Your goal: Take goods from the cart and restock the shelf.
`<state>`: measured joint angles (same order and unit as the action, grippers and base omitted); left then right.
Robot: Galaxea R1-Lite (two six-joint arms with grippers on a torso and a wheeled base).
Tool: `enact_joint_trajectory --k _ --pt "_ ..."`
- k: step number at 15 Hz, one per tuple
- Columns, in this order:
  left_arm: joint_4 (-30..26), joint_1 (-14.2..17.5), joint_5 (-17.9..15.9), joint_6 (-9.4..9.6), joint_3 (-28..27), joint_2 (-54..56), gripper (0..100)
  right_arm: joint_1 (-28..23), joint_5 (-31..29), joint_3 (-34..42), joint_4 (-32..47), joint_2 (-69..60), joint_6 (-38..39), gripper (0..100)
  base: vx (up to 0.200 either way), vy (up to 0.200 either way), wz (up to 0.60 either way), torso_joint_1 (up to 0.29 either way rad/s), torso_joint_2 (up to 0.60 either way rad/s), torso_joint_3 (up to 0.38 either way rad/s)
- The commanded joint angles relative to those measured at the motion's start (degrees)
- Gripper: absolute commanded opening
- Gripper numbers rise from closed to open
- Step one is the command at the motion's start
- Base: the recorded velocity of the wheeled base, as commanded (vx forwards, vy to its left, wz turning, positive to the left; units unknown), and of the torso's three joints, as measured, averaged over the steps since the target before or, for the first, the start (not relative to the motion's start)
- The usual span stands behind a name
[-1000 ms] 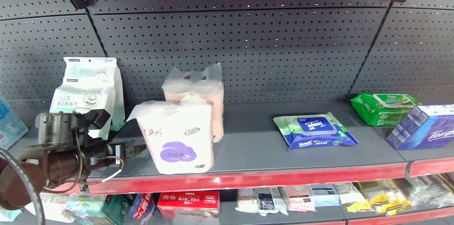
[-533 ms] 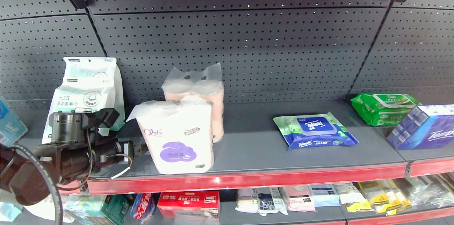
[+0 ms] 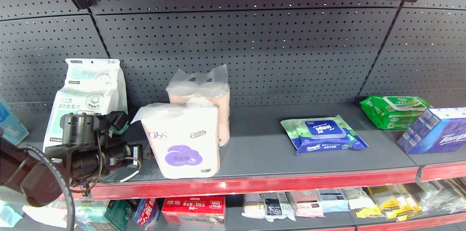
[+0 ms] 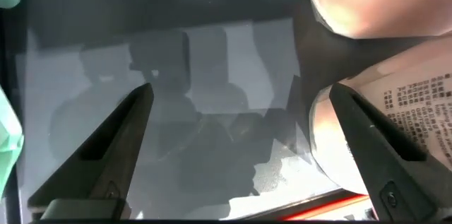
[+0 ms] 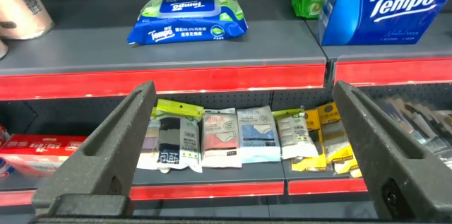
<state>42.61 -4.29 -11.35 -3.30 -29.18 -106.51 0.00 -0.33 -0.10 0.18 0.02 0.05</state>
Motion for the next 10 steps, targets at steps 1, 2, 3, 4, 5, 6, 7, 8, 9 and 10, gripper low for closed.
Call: enact_joint_trajectory --k 1,2,3,4,5,6,7,8,9,10 --pt "0.02 -0.63 0.01 -0.04 -0.35 -0.28 100 0.0 -0.02 0.01 0.08 -0.02 0.04 100 0.0 0.0 0.0 0.0 0.0 0.0" --pt "0.02 -0.89 0.01 -0.04 -0.61 -0.54 100 0.0 -0.02 0.01 0.08 -0.02 0.04 100 0.0 0.0 0.0 0.0 0.0 0.0" --pt "0.02 -1.25 0.01 -0.12 -0.96 -0.63 100 0.0 -0.02 0.01 -0.01 -0.02 -0.05 100 0.0 0.0 0.0 0.0 0.0 0.0" --pt "0.02 -1.42 0.01 -0.04 -1.23 -0.63 100 0.0 -0.02 0.01 0.08 -0.02 0.04 100 0.0 0.0 0.0 0.0 0.0 0.0" --pt "0.02 -1.6 0.01 -0.04 -1.49 -0.72 100 0.0 -0.02 0.01 -0.01 -0.02 0.04 100 0.0 0.0 0.0 0.0 0.0 0.0" --pt "0.02 -1.6 0.01 -0.04 -1.49 -0.72 100 0.0 -0.02 0.01 0.08 -0.02 -0.05 100 0.0 0.0 0.0 0.0 0.0 0.0" --pt "0.02 -1.6 0.01 -0.04 -1.58 -0.72 100 0.0 -0.02 0.01 -0.01 -0.02 0.04 100 0.0 0.0 0.0 0.0 0.0 0.0" --pt "0.02 -1.69 0.01 -0.04 -1.58 -0.72 100 0.0 -0.02 0.01 0.08 -0.02 -0.05 100 0.0 0.0 0.0 0.0 0.0 0.0" --pt "0.02 -1.77 0.01 -0.04 -1.58 -0.72 100 0.0 -0.02 0.01 0.08 -0.02 -0.05 100 0.0 0.0 0.0 0.0 0.0 0.0" --pt "0.02 -1.86 0.01 -0.04 -1.49 -0.72 100 0.0 -0.02 0.01 -0.01 -0.02 -0.05 100 0.0 0.0 0.0 0.0 0.0 0.0"
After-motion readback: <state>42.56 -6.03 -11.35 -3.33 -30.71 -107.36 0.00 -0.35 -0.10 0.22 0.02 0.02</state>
